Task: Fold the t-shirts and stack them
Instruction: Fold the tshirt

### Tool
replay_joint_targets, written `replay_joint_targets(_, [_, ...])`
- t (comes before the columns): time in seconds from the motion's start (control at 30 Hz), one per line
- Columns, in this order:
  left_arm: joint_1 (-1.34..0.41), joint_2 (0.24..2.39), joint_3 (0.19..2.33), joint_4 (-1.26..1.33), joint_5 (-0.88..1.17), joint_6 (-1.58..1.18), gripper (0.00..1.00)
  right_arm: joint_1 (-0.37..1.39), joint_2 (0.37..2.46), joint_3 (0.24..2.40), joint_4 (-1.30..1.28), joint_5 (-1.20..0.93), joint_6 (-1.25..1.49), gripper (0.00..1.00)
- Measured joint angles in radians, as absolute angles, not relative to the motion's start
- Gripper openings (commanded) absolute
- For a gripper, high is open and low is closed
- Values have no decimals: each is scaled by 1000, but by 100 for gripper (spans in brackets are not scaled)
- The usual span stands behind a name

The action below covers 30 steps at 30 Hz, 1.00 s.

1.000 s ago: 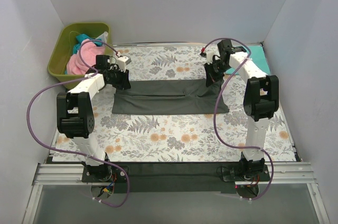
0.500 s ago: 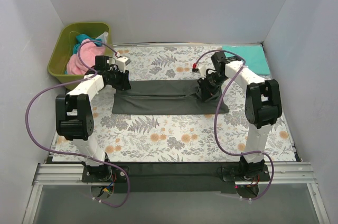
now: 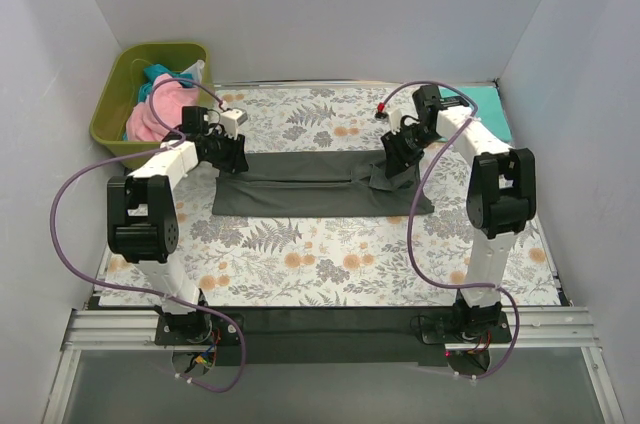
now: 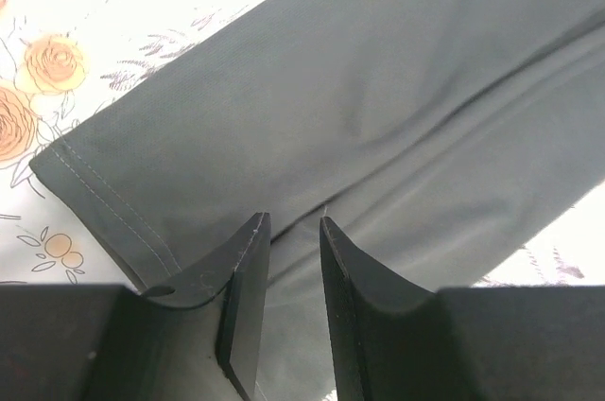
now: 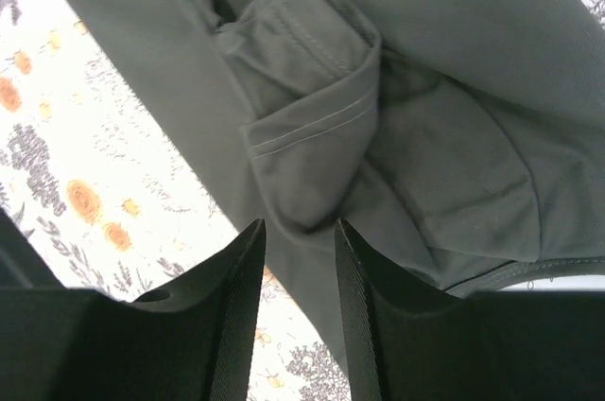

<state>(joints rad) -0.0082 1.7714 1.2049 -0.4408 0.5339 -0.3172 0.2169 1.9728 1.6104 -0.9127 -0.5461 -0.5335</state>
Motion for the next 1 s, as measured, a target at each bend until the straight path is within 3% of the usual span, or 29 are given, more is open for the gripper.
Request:
replay_joint_targets(0.2, [-8, 1896, 1226, -416, 461, -326, 26, 225, 2113, 1614, -852, -458, -451, 35])
replay_joint_targets(0.47, [-7, 1954, 1261, -379, 385, -297, 14, 233, 2176, 1692, -826, -340, -369, 34])
replay_joint_targets(0.8, [-8, 1591, 887, -582, 371, -142, 12, 299, 2261, 1846, -801, -218, -396, 35])
replay_joint_targets(1.0, [-15, 1418, 841, -798, 471, -69, 18, 350, 2328, 1985, -768, -157, -407, 40])
